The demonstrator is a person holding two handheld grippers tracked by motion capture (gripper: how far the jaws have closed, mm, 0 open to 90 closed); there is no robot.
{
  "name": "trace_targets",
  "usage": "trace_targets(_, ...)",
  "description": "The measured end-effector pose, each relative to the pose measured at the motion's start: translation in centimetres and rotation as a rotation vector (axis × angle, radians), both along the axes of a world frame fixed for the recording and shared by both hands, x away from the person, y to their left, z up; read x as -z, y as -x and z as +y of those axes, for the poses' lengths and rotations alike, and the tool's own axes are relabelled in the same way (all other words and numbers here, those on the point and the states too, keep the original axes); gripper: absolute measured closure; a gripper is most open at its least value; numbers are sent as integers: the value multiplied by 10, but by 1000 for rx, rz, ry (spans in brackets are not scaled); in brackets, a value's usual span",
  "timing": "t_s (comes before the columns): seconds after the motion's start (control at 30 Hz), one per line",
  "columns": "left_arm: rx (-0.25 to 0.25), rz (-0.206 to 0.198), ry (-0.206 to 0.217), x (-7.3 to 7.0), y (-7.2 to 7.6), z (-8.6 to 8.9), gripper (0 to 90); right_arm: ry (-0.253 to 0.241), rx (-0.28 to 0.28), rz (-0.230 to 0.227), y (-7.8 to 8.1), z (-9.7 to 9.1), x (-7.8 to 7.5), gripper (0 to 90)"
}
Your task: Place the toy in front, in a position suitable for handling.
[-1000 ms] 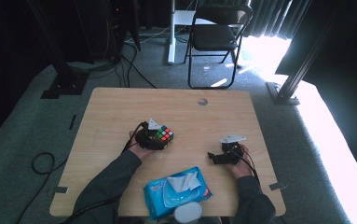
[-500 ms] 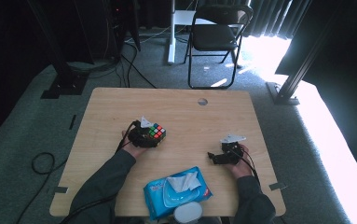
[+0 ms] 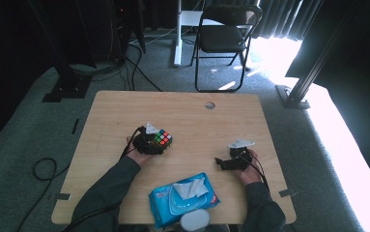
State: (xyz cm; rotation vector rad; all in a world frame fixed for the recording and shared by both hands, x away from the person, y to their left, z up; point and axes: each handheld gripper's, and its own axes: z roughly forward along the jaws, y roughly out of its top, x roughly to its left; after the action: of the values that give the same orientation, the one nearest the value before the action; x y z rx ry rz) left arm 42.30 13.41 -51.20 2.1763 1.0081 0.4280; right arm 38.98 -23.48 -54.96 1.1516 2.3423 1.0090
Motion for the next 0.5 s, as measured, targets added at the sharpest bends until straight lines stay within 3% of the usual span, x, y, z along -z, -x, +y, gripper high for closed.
trace_targets(0.17,8,10,5,0,-1,0,340,0,0,0,0,0,0,136)
trace_targets(0.33,8,6,43,-1,3,7,271,0,0,0,0,0,0,136)
trace_targets(0.5,3,1,76,-5,12,17,256,0,0,0,0,0,0,136)
